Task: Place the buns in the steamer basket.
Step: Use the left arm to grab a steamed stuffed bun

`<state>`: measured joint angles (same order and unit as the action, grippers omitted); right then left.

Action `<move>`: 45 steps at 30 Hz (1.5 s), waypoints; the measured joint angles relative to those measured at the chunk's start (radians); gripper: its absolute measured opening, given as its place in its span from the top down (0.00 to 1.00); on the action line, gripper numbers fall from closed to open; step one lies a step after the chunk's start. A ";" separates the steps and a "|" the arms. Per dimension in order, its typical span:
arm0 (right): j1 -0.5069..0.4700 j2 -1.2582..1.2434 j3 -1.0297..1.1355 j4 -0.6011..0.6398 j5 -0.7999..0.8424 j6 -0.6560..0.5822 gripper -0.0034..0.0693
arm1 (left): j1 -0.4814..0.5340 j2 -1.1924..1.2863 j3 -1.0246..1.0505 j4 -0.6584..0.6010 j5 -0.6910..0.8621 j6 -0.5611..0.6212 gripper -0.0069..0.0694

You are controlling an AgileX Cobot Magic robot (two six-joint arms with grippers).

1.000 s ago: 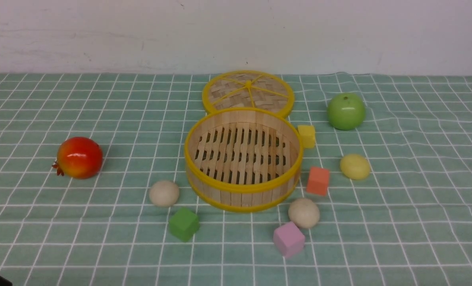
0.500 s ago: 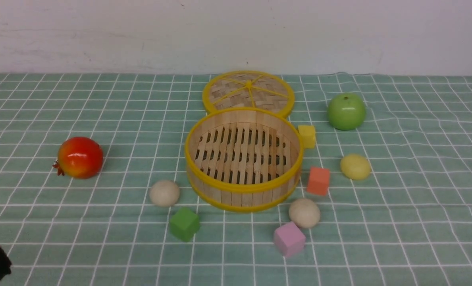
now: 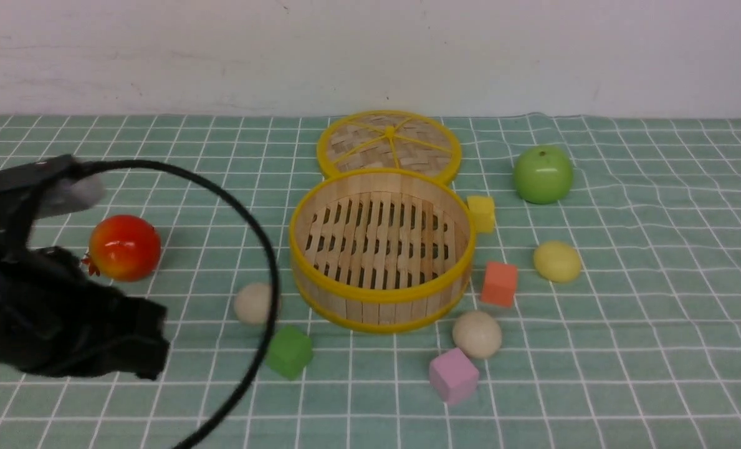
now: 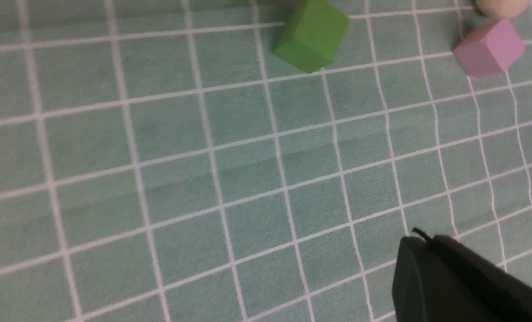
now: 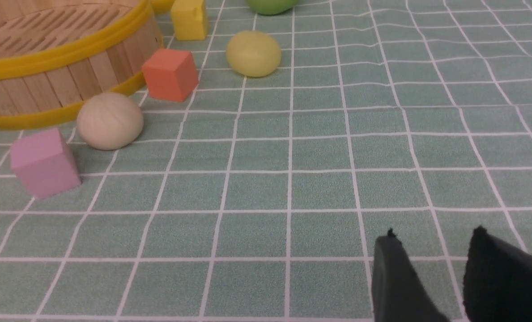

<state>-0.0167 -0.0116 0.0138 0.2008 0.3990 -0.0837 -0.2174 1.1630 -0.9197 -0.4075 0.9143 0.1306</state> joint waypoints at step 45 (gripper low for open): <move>0.000 0.000 0.000 0.000 0.000 0.000 0.62 | -0.116 0.897 -0.696 0.435 0.051 -0.168 0.56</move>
<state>-0.0167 -0.0116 0.0138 0.2008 0.3990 -0.0837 -0.3336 2.0598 -1.6161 0.0277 0.9652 -0.0370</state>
